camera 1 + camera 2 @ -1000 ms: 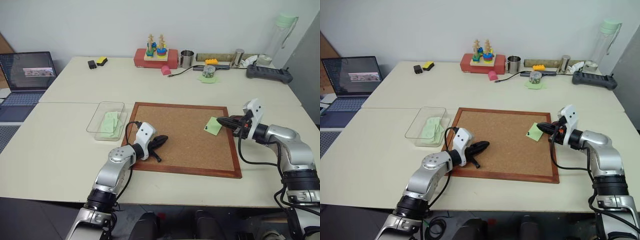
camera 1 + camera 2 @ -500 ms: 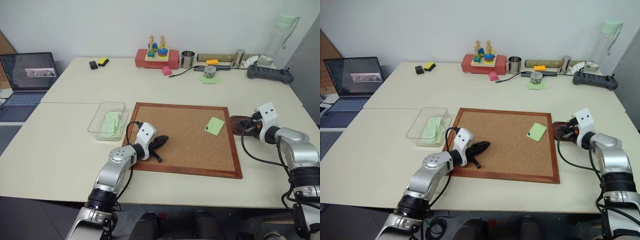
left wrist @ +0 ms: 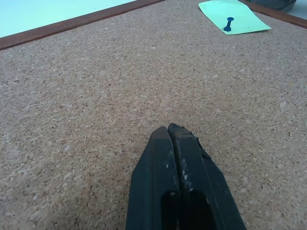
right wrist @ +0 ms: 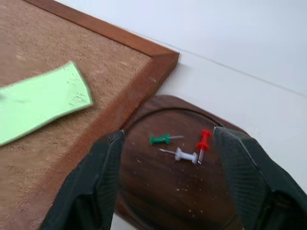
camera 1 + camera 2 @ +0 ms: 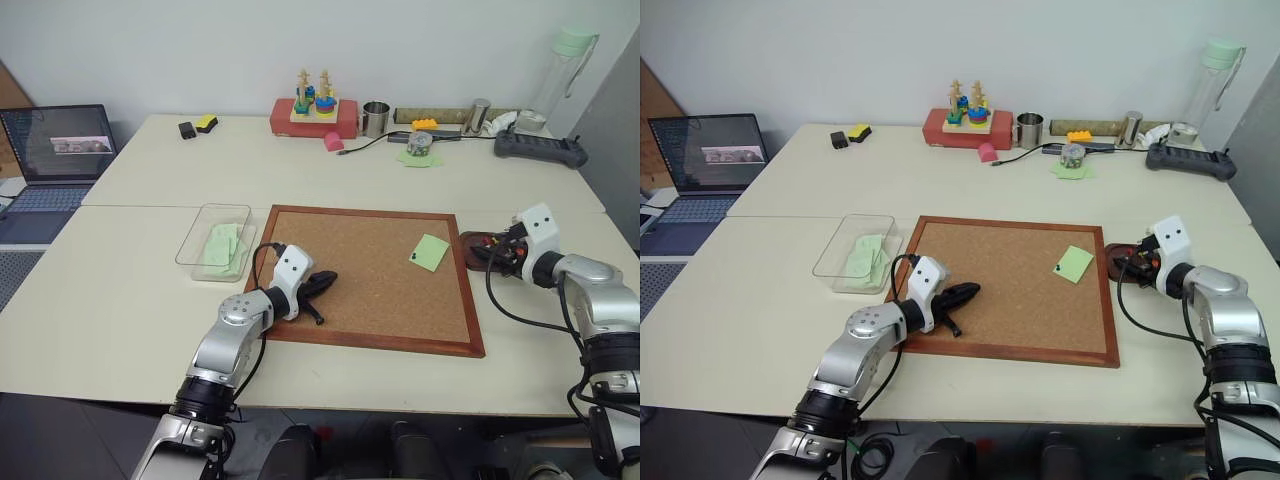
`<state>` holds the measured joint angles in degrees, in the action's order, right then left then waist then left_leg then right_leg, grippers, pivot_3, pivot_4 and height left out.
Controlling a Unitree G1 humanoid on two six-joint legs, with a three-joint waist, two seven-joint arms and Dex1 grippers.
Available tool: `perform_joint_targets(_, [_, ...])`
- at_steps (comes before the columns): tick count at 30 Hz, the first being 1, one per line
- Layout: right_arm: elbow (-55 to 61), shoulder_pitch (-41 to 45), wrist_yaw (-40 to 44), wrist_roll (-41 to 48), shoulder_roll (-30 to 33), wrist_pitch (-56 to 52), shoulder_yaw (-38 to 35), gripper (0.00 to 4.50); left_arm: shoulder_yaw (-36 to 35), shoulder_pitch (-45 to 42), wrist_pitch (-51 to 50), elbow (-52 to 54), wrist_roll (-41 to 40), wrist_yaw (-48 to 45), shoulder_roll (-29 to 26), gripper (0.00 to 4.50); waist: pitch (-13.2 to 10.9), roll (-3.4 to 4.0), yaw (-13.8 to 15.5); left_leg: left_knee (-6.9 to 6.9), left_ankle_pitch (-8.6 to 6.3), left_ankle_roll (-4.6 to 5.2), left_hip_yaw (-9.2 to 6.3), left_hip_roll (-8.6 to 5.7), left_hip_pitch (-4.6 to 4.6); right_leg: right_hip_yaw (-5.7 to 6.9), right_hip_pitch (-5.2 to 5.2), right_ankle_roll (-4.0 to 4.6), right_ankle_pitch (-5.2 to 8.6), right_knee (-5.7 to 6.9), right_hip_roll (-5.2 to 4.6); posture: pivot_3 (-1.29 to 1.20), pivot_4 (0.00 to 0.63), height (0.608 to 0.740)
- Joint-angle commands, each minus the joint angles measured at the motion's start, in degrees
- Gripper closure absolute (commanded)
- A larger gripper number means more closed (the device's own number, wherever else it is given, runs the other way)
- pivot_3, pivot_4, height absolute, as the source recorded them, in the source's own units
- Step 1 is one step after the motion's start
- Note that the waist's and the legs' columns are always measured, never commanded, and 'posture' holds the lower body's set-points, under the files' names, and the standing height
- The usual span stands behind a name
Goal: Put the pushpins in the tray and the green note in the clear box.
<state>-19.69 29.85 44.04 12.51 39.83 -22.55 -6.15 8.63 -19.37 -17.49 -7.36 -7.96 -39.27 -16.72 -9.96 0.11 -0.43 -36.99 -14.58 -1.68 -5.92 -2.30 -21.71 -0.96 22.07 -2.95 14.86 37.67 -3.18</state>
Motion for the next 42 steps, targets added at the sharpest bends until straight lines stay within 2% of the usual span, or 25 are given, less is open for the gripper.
perform_joint_targets(1, [11.2,-1.8,6.8,4.2,1.1,-1.4,0.8,1.52,2.6,2.2,-1.7,-3.4,1.7,-0.1,0.1,4.50,0.0,-0.01,0.0,0.00,0.00,0.00,-0.02,0.00,-0.01,0.02,0.00,0.00,0.00,0.00,0.00,0.00,0.150,0.740])
perform_joint_targets(7, [15.0,-2.2,7.4,2.3,-2.7,-1.1,6.9,1.52,2.6,2.3,-1.7,-3.5,1.7,-0.1,0.1,4.50,0.0,-0.04,0.0,0.00,0.00,0.00,-0.13,0.01,0.01,0.03,-0.03,-0.02,0.01,-0.02,0.01,0.00,0.150,0.740])
perform_joint_targets(12, [9.5,-0.1,5.8,-0.7,-7.2,2.4,10.5,1.52,2.6,2.5,-1.8,-3.1,1.7,0.0,0.1,4.50,0.0,-0.04,0.0,0.00,0.00,0.00,-0.18,0.01,0.02,0.01,-0.01,-0.01,0.01,-0.03,0.01,0.00,0.150,0.740])
perform_joint_targets(21, [-0.1,3.1,4.9,-2.5,-11.3,7.5,10.8,1.52,2.6,3.4,-2.1,-2.1,1.6,0.3,0.1,4.50,0.0,-0.04,0.0,0.02,0.00,-0.01,-0.20,0.00,0.03,0.02,0.01,0.00,0.00,-0.04,0.01,0.00,0.150,0.740])
perform_joint_targets(24, [-1.8,3.6,5.1,-1.8,-11.8,8.0,10.0,1.93,2.6,3.5,-2.2,-2.0,1.5,0.4,0.1,4.50,0.0,-0.04,0.0,0.02,0.00,-0.01,-0.20,0.00,0.04,0.02,0.00,0.00,0.00,-0.03,0.02,0.00,0.150,0.740])
perform_joint_targets(26, [-2.4,3.7,5.5,-1.2,-11.9,7.8,9.5,2.47,2.6,3.6,-2.2,-1.9,1.5,0.5,0.1,4.50,0.0,-0.04,0.0,0.02,0.00,-0.01,-0.19,0.00,0.03,0.00,0.01,0.01,0.00,-0.03,0.01,0.00,0.150,0.740])
perform_joint_targets(32, [-3.2,3.7,6.0,-0.7,-12.0,7.9,8.6,3.45,2.6,3.8,-2.3,-1.7,1.5,0.5,0.0,4.50,0.0,-0.03,-0.1,0.03,0.00,-0.01,-0.19,0.00,0.03,0.01,0.01,0.00,0.00,-0.03,0.02,0.00,0.150,0.740])
perform_joint_targets(36, [-3.7,3.7,5.7,-1.1,-12.1,8.4,8.1,4.33,2.7,3.8,-2.3,-1.7,1.4,0.6,0.0,4.50,0.0,-0.03,-0.1,0.03,0.00,-0.01,-0.19,0.00,0.03,0.01,0.01,0.00,0.00,-0.03,0.02,0.00,0.150,0.740])
perform_joint_targets(37, [-3.8,3.7,5.7,-1.3,-12.1,8.6,8.1,4.47,2.7,3.8,-2.3,-1.8,1.4,0.5,0.0,4.50,0.0,-0.03,-0.1,0.04,0.00,-0.01,-0.19,0.00,0.03,0.00,0.01,0.00,0.00,-0.03,0.02,0.00,0.150,0.740])
perform_joint_targets(42, [-3.7,3.8,5.9,-2.2,-12.0,10.4,8.6,4.47,2.7,3.7,-2.2,-1.9,1.5,0.5,0.0,4.50,0.0,-0.03,-0.1,0.04,0.00,-0.01,-0.19,0.00,0.03,0.00,0.01,0.01,0.00,-0.03,0.02,0.00,0.150,0.740])
